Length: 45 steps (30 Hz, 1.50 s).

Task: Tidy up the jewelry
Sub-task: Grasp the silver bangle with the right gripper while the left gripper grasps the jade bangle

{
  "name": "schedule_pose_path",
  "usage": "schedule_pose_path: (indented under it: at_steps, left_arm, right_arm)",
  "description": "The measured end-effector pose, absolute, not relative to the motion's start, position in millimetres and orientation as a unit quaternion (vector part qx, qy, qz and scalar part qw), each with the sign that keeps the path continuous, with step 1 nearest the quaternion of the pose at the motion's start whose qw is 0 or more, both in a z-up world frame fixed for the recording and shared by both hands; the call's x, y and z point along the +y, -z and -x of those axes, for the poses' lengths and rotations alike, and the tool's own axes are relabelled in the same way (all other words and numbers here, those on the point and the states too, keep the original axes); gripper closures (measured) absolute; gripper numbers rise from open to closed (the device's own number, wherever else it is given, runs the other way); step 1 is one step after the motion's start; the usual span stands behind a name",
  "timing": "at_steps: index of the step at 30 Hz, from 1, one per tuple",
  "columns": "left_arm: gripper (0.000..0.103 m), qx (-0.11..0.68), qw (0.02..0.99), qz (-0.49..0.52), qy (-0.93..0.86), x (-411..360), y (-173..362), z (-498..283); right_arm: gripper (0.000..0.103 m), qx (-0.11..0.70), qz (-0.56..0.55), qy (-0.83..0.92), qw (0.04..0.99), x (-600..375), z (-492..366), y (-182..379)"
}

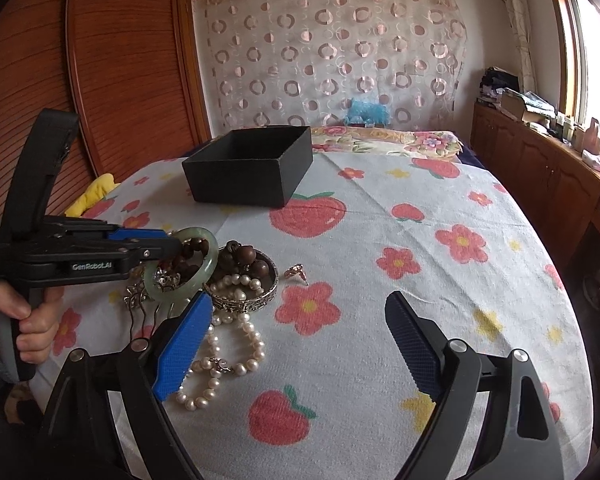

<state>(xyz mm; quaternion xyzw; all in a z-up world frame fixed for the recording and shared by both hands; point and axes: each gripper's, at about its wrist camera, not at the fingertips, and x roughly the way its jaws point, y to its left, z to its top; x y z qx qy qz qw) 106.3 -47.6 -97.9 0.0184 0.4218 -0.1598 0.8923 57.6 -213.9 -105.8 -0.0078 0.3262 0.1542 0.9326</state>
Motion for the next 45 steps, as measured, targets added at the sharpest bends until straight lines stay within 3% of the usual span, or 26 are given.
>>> schedule_pose_path:
  at_steps: [1,18,21,35,38,39,45]
  left_arm:
    - [0.096,0.421,0.893,-0.019,0.161,-47.3,97.5,-105.5]
    - [0.096,0.342,0.931,0.004,0.129,-19.6,59.5,-72.0]
    - [0.096,0.337,0.933,0.013,0.126,-13.8,59.3,-67.8]
    - [0.096,0.337,0.933,0.031,0.120,-0.4,71.0,-63.2]
    - [0.096,0.337,0.933,0.030,0.122,-0.3,72.5,-62.8]
    - [0.096,0.337,0.933,0.030,0.122,-0.7,72.9,-62.3]
    - [0.096,0.337,0.933,0.030,0.121,-1.3,73.4,-61.8]
  right_arm:
    - [0.013,0.327,0.008,-0.155,0.932,-213.2,-57.6,105.9]
    - [0.014,0.361,0.052,-0.215,0.906,-179.2,-85.9,101.8]
    - [0.021,0.374,0.053,-0.229,0.897,-171.3,-97.5,104.2]
    - [0.028,0.426,0.057,-0.267,0.863,-154.7,-133.5,118.7]
    - [0.036,0.433,0.056,-0.276,0.856,-154.6,-135.5,119.5]
    - [0.043,0.438,0.055,-0.283,0.852,-153.9,-135.2,120.0]
    - [0.043,0.436,0.065,-0.289,0.850,-151.9,-131.8,119.9]
